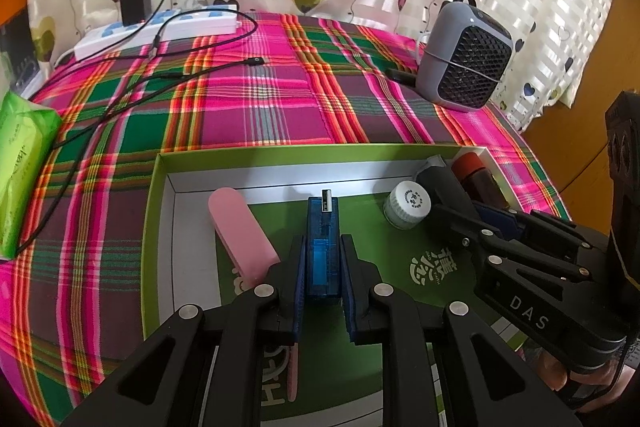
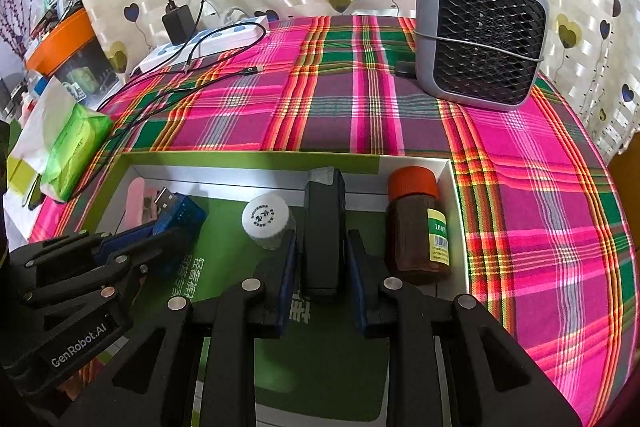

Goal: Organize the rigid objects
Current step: 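Lower both items into the tray and open both tools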

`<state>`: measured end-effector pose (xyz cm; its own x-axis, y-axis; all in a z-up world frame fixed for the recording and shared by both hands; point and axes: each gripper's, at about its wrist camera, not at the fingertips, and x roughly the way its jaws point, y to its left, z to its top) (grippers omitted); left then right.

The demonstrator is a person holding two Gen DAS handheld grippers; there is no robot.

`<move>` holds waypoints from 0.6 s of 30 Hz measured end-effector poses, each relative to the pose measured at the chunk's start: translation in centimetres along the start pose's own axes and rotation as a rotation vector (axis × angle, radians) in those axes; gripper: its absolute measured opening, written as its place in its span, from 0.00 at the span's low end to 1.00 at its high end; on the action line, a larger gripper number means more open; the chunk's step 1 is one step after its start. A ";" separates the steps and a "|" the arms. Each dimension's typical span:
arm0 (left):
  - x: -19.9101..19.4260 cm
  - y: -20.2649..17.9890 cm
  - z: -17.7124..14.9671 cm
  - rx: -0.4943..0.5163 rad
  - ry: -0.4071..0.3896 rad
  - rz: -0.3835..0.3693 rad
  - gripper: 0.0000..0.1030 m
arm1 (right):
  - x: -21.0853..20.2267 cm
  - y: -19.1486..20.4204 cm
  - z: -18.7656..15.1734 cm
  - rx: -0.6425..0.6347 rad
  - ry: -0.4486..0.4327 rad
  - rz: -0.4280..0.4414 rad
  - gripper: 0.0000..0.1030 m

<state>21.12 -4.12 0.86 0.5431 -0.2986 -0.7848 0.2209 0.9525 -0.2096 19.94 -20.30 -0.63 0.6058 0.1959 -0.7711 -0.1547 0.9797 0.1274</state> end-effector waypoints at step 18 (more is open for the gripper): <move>-0.4 -0.1 -0.2 0.006 -0.007 0.017 0.26 | -0.2 0.3 -0.2 -0.009 -0.015 -0.021 0.25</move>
<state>20.71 -4.13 1.06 0.5526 -0.2828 -0.7840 0.2160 0.9571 -0.1930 19.61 -20.04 -0.53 0.6204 0.1759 -0.7643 -0.1486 0.9832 0.1057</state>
